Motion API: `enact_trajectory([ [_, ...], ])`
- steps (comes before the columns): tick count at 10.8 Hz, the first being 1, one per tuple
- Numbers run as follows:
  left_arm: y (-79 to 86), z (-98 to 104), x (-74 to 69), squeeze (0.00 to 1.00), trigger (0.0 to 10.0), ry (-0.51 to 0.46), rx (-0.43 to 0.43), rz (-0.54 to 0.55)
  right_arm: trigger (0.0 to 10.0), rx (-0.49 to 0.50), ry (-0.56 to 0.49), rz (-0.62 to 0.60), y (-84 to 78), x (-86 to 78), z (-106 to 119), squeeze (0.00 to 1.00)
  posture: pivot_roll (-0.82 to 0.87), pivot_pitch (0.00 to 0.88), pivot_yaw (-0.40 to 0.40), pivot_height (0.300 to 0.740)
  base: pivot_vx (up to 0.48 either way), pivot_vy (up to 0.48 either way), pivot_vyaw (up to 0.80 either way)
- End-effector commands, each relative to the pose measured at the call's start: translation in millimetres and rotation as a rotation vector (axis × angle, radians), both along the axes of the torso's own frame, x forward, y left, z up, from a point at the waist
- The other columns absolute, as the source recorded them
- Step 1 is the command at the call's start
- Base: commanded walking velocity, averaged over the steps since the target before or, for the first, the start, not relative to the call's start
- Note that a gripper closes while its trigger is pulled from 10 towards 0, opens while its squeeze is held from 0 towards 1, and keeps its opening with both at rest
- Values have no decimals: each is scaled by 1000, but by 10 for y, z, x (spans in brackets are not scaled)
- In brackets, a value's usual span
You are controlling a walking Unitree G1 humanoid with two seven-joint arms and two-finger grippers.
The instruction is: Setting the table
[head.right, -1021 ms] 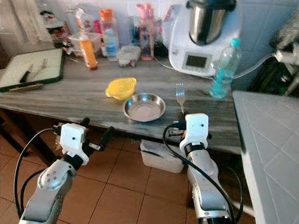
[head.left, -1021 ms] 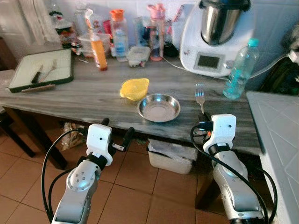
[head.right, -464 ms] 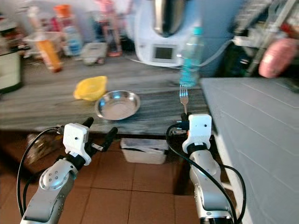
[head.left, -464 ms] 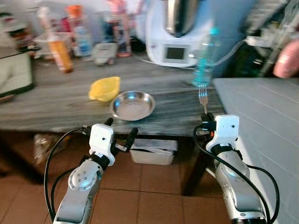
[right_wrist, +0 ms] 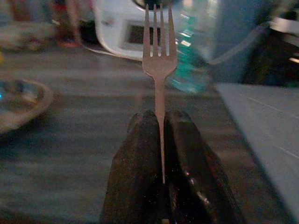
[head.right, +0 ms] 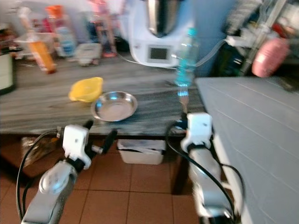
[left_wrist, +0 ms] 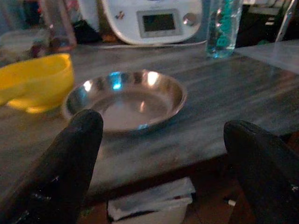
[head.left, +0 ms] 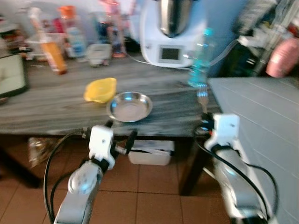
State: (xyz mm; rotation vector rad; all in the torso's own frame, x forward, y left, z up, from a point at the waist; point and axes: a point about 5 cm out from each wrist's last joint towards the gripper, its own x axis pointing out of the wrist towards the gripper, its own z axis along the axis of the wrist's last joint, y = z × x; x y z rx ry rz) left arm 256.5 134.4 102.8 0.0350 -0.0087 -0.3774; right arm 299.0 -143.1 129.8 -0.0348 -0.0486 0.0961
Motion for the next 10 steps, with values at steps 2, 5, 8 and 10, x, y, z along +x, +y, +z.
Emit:
enact_trajectory([
  [2, 6, 28, -46, 0, 10000, -2, 7, -15, 10000, 46, -6, 25, 109, 141, 50, 0, 106, 0, 23, 740, 0, 0, 0],
  [5, 33, -14, -134, 0, 10000, 37, 26, -61, 10000, 183, 45, 15, 231, 392, 104, 0, 132, 5, 19, 740, 0, 0, 0],
  [8, 46, -1, -161, 0, 10000, 48, 40, -76, 10000, 290, 143, -9, 266, 510, 31, 0, 147, 5, 15, 740, 0, 0, 0],
  [10, 19, -29, -189, 0, 10000, 64, 51, -107, 10000, 359, 260, -31, 229, 539, -124, 0, 143, 5, 17, 740, 0, 0, 0],
])
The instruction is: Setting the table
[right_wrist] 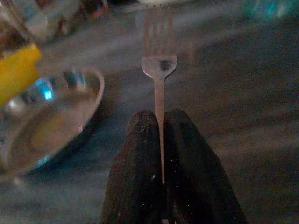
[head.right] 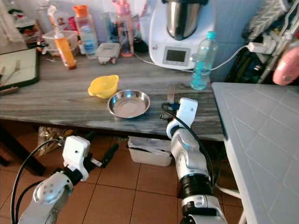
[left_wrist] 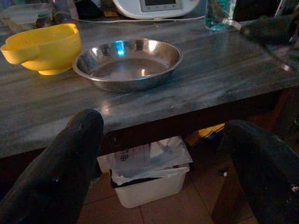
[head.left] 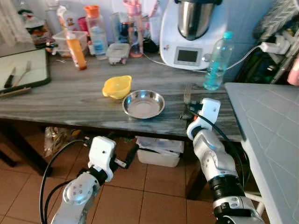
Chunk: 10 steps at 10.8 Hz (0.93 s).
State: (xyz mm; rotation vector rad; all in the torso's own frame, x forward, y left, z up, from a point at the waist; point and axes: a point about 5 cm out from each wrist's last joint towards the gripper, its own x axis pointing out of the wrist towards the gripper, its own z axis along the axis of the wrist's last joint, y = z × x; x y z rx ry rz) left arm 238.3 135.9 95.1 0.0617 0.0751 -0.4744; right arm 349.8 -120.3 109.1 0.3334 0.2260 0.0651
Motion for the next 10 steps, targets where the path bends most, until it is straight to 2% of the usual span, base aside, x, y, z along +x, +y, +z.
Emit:
enact_trajectory([
  [1, -11, 44, -8, 0, 10000, -12, 9, -19, 10000, 28, 20, -1, -17, 31, 15, 0, 138, 5, 20, 740, 0, 0, 0],
  [3, -29, 46, -4, 0, 10000, -6, 14, -35, 10000, 44, 99, 41, -6, 59, -69, 0, 135, 8, 25, 740, 0, 0, 0],
  [5, -39, 42, -9, 0, 10000, -2, 18, -40, 10000, 49, 97, 38, -15, 128, -27, 0, 138, 8, 26, 740, 0, 0, 0],
  [8, -53, 41, -16, 0, 10000, 7, 23, -45, 10000, 65, 107, 49, 54, 235, 31, 0, 144, 8, 25, 740, 0, 0, 0],
  [10, -67, 47, -11, 0, 10000, 6, 26, -46, 10000, 51, 112, 46, 80, 256, 25, 0, 145, 7, 24, 740, 0, 0, 0],
])
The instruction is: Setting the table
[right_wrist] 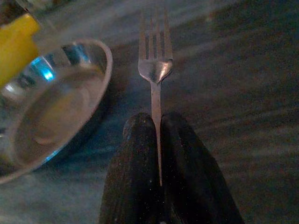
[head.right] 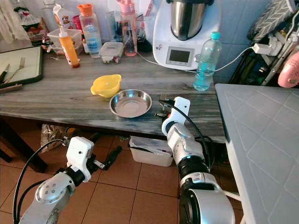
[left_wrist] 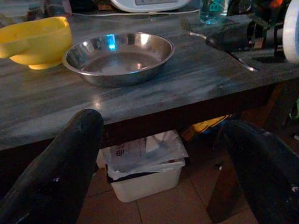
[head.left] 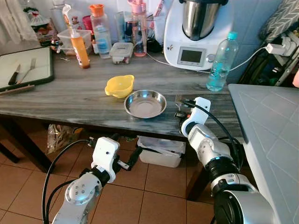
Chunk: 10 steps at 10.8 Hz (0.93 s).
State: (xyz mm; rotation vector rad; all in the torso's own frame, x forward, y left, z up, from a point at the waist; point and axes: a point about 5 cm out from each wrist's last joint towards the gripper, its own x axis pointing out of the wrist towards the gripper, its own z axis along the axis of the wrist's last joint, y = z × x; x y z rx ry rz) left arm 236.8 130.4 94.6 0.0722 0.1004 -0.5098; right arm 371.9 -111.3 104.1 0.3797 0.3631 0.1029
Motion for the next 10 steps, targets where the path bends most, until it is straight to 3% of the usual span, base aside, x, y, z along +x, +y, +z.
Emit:
enact_trajectory([
  [1, -19, 51, 5, 0, 10000, -17, 11, -10, 10000, -15, -24, -8, -2, 53, 82, 0, 144, 8, 23, 740, 0, 0, 0],
  [5, -41, 57, 18, 0, 10000, -21, 12, -5, 10000, -69, -33, -21, -104, 78, 54, 0, 145, 10, 23, 740, 0, 0, 0],
  [6, -43, 58, 18, 0, 10000, -20, 12, -6, 10000, -76, -37, -19, -109, 86, 54, 192, 142, 11, 26, 740, 0, 0, 0],
  [7, -49, 56, 20, 0, 10000, -19, 13, -8, 10000, -91, -46, -11, -99, 97, 64, 1000, 142, 11, 22, 740, 0, 0, 0],
  [10, -43, 50, 17, 0, 10000, -17, 13, 0, 10000, -98, -37, -8, -90, 93, 39, 1000, 149, 11, 18, 740, 0, 0, 0],
])
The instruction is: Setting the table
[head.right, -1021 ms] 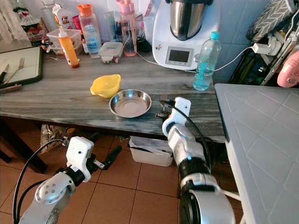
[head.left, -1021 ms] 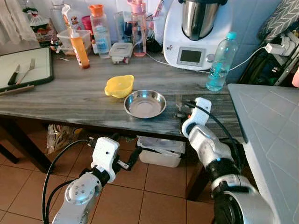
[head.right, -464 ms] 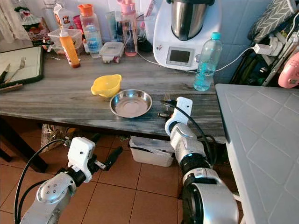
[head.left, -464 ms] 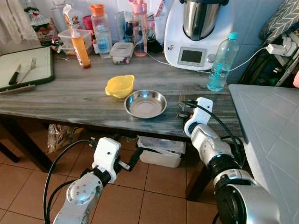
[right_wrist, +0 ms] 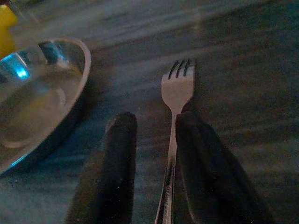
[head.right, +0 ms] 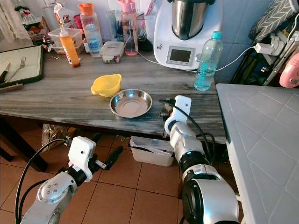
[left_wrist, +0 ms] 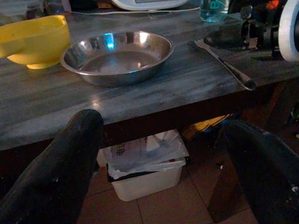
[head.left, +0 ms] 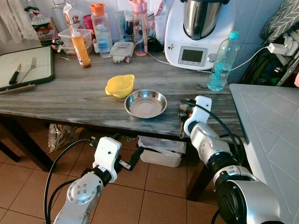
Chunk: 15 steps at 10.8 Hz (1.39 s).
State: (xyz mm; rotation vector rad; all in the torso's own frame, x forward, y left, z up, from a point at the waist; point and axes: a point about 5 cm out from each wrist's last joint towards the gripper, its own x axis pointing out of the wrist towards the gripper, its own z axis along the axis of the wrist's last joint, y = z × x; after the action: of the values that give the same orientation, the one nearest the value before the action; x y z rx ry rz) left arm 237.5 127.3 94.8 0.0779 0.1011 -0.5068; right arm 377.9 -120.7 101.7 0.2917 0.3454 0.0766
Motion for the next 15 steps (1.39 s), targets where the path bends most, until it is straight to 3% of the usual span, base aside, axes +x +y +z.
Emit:
enact_trajectory([
  [1, -4, 45, 8, 0, 10000, -16, 8, -1, 10000, -10, -19, 8, 9, 35, 61, 1000, 150, 10, 18, 740, 0, 0, 0],
  [7, -4, 39, 13, 0, 10000, -14, 15, -6, 10000, -7, -37, -27, -39, 21, 41, 1000, 146, 14, 26, 740, 0, 0, 0],
  [9, 44, 154, 55, 0, 10000, -71, -2, 13, 10000, 6, -80, -9, 12, -1, 68, 1000, 151, 8, 20, 740, 0, 0, 0],
  [10, 63, 185, 74, 0, 10000, -88, -13, 29, 10000, -4, -102, -1, 21, -31, 58, 859, 150, 7, 19, 740, 0, 0, 0],
  [11, 71, 217, 85, 0, 10000, -98, -34, 43, 10000, -23, -179, 6, 14, -74, 101, 0, 148, 4, 16, 740, 0, 0, 0],
  [14, 80, 332, 66, 0, 10000, -129, -65, 40, 10000, -57, -357, 7, -70, -271, 272, 0, 141, 0, 7, 740, 0, 0, 0],
  [15, 89, 350, 58, 0, 10000, -135, -70, 45, 10000, -88, -404, -3, -142, -427, 306, 0, 139, 0, 8, 740, 0, 0, 0],
])
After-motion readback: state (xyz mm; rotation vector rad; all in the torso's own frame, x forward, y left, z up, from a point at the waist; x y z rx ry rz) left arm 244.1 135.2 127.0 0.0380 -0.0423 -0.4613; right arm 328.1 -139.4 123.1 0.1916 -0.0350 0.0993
